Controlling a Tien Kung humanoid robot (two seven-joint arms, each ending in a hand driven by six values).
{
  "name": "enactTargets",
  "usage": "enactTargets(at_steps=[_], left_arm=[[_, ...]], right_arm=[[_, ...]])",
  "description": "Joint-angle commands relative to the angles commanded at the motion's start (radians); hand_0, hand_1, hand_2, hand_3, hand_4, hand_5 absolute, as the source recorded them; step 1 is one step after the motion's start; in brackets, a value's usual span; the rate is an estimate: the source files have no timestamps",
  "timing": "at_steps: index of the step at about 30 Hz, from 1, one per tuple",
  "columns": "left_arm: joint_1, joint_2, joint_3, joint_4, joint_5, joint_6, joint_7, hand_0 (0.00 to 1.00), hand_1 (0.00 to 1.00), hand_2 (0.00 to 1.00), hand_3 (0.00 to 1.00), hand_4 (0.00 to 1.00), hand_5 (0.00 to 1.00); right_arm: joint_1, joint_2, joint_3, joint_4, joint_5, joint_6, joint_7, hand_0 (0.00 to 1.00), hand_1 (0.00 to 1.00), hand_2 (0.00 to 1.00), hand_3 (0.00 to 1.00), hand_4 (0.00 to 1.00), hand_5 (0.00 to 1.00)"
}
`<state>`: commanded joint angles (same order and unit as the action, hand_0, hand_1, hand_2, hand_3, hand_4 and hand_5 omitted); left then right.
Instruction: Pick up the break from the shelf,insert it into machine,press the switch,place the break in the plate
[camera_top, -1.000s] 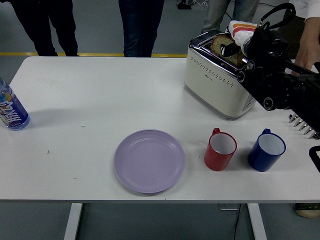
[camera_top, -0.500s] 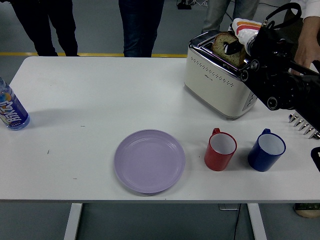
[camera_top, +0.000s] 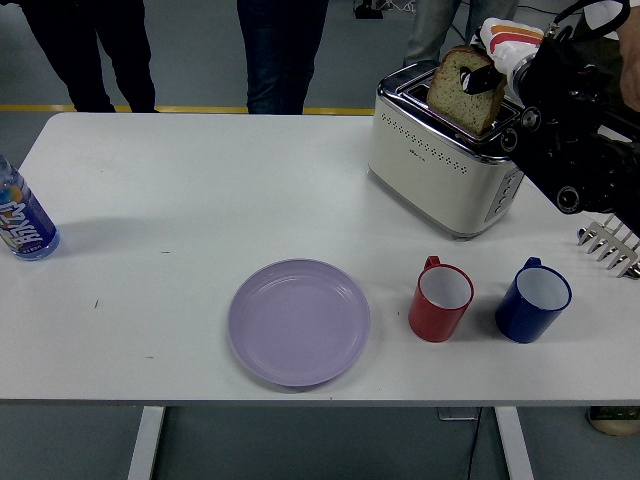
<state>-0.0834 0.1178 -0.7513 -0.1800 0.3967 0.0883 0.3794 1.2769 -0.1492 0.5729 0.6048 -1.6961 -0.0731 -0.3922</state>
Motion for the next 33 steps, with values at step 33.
enactTargets(at_steps=[33], left_arm=[[0.003, 0.0, -0.002, 0.0, -0.007, 0.0, 0.0, 0.385, 0.499, 0.656, 0.781, 0.656, 0.998]], right_arm=[[-0.005, -0.115, 0.119, 0.221, -0.068, 0.0, -0.031, 0.1, 0.182, 0.414, 0.455, 0.428, 0.105]])
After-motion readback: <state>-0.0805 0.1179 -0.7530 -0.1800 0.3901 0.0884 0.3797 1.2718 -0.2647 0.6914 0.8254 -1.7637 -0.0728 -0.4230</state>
